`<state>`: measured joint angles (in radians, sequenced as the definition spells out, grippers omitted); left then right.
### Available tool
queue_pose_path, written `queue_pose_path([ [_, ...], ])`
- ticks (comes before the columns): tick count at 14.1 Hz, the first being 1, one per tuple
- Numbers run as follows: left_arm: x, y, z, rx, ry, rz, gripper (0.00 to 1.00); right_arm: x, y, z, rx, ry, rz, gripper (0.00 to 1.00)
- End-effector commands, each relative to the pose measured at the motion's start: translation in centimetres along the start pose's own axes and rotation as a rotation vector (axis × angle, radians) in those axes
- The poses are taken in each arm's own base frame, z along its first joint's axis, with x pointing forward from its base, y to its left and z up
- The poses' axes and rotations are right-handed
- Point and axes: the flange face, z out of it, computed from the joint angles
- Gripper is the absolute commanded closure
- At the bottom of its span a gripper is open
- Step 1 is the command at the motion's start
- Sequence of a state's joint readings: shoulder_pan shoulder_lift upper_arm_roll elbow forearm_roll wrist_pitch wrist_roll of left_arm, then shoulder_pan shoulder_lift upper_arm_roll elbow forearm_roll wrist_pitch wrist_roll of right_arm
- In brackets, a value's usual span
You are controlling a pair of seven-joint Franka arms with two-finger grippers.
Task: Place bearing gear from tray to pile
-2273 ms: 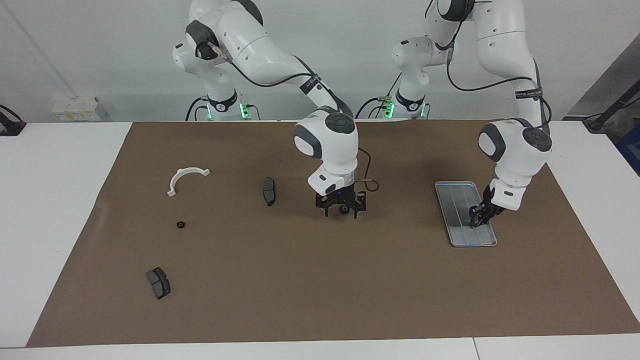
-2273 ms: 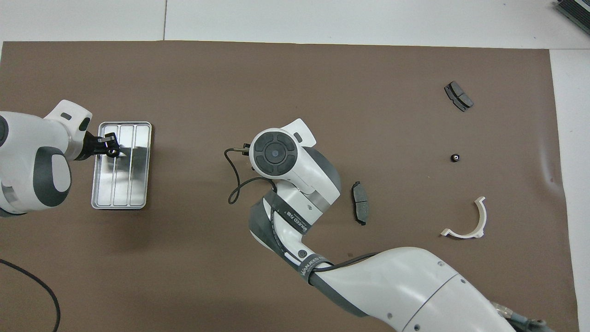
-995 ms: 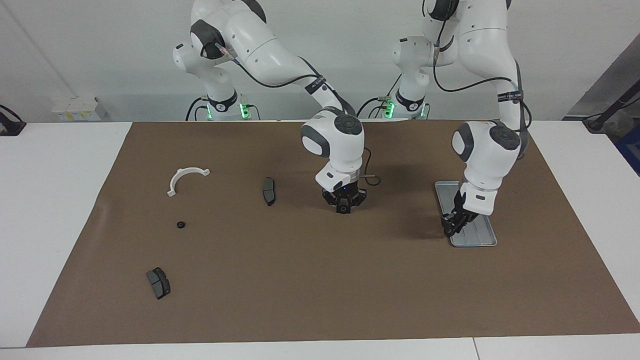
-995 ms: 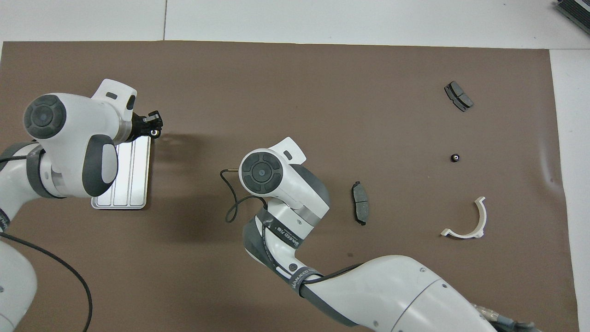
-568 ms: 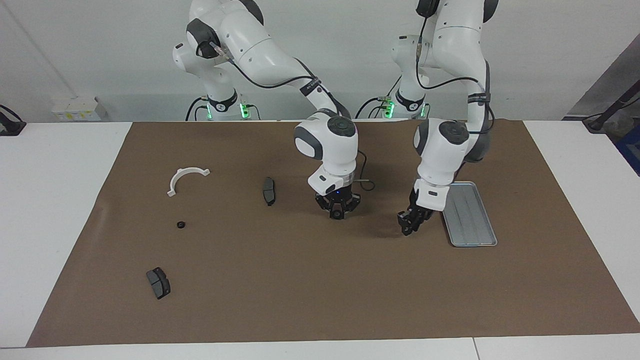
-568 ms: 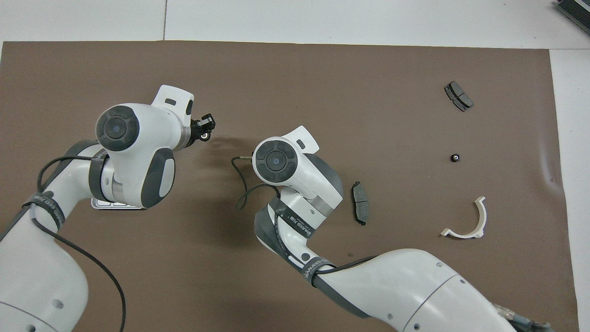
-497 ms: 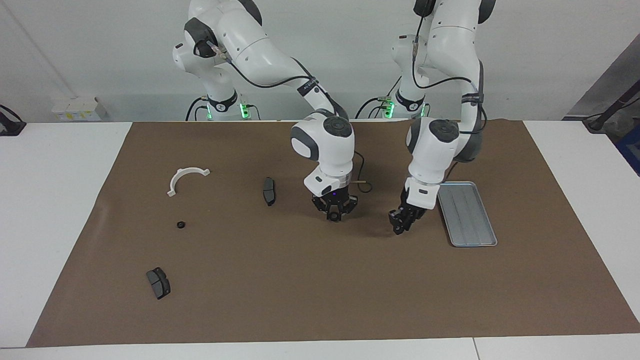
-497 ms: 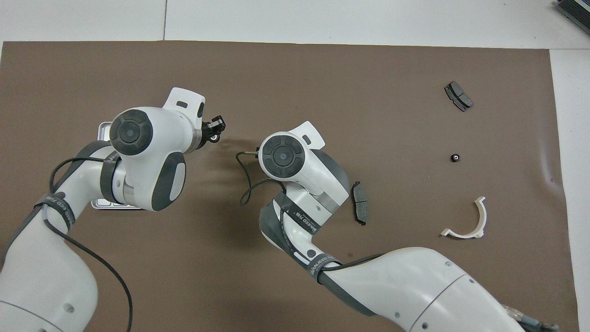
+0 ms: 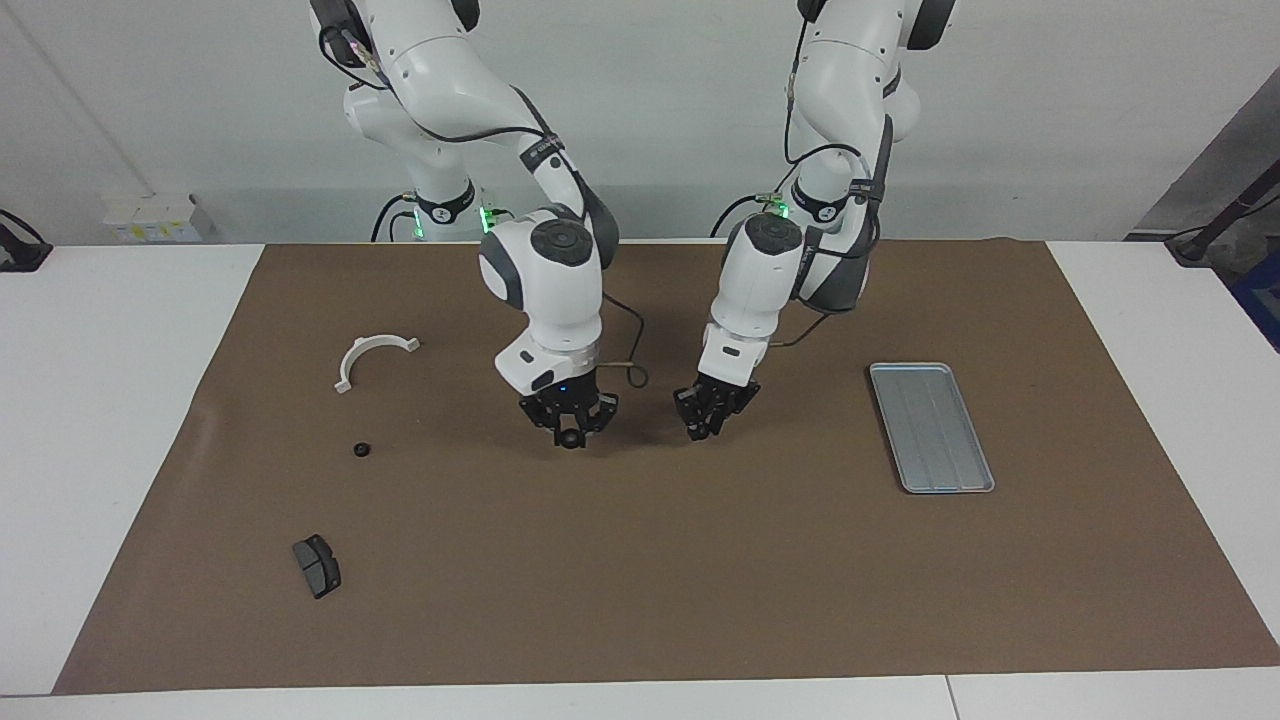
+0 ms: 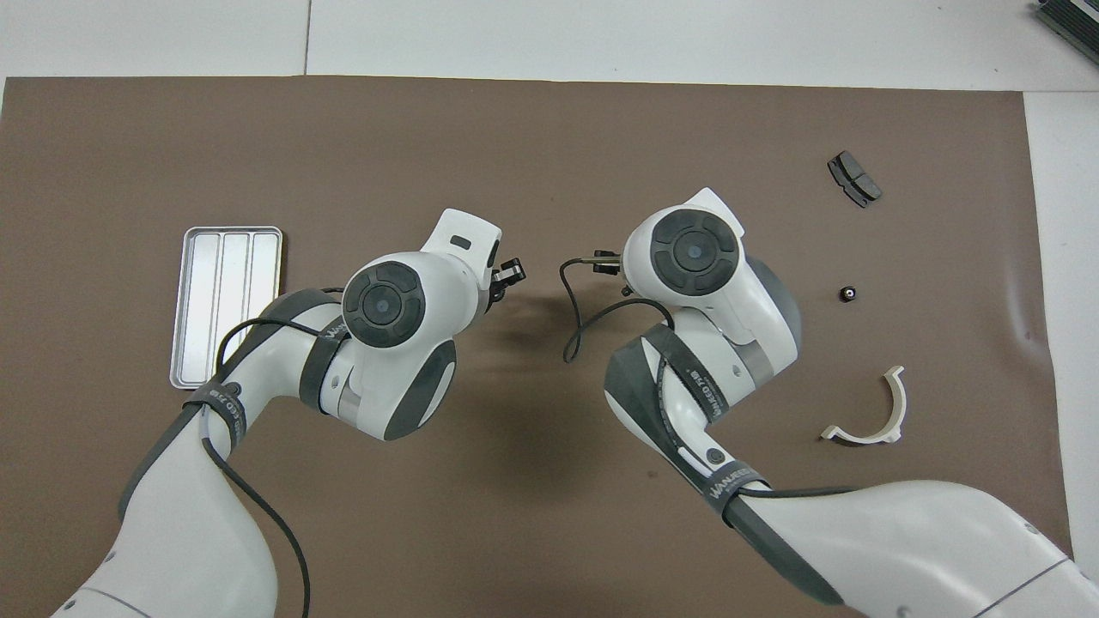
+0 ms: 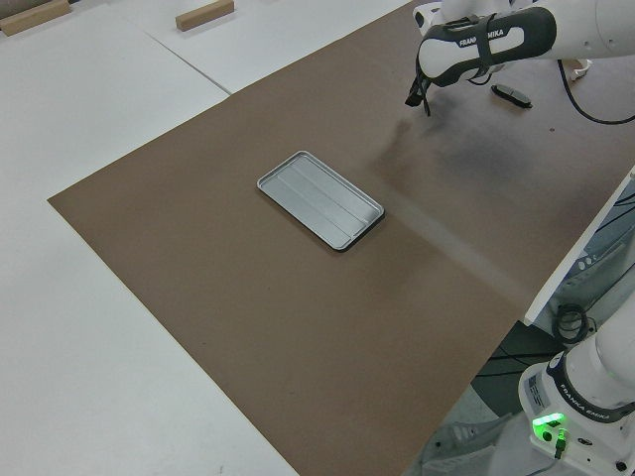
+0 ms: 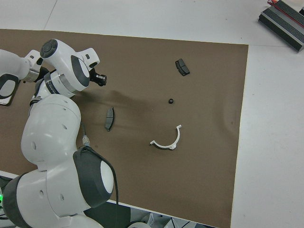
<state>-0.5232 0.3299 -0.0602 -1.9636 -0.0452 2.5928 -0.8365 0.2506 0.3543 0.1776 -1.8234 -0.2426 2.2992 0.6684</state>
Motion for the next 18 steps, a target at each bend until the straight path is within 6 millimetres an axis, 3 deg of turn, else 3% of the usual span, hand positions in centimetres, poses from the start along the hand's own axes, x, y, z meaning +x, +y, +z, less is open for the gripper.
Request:
queue_pose_path([
  [1,-1.7,1.0,0.2,-0.013,-0.001,-0.004,0.47,-1.1,4.8,-0.8,0.037,-0.035,-0.042,1.00],
  [2,-2.0,1.3,0.2,-0.013,-0.003,-0.006,0.29,-1.2,6.8,-1.0,0.056,-0.053,-0.058,1.00],
  [3,-2.1,1.5,0.1,-0.015,-0.002,-0.005,0.17,-1.2,9.2,-0.6,0.066,-0.070,-0.070,1.00],
  [6,0.2,1.5,-1.9,0.002,-0.006,-0.029,0.15,-1.1,15.0,0.7,0.095,-0.110,-0.105,1.00],
  [9,8.5,-0.4,-9.3,0.059,-0.028,-0.119,0.15,-2.1,19.7,2.6,0.128,-0.093,-0.138,1.00],
  [10,10.4,-1.3,-11.1,0.076,-0.037,-0.138,0.15,-2.5,21.1,3.0,0.125,-0.087,-0.150,1.00],
  [12,13.5,-4.7,-12.8,0.089,-0.061,-0.160,0.16,-2.9,23.7,3.9,0.119,-0.093,-0.170,1.00],
  [15,16.6,-10.6,-15.6,0.090,-0.124,-0.089,0.16,-3.8,24.4,4.9,0.117,-0.117,-0.168,0.97],
  [16,17.5,-12.6,-16.2,0.103,-0.147,-0.056,0.16,-3.9,24.4,4.9,0.117,-0.119,-0.165,0.66],
  [17,18.1,-14.6,-16.8,0.117,-0.172,-0.019,0.16,-3.7,24.5,4.8,0.116,-0.117,-0.160,0.24],
  [18,18.7,-16.4,-18.1,0.123,-0.179,0.017,0.16,-3.6,24.4,4.7,0.117,-0.114,-0.162,0.06],
])
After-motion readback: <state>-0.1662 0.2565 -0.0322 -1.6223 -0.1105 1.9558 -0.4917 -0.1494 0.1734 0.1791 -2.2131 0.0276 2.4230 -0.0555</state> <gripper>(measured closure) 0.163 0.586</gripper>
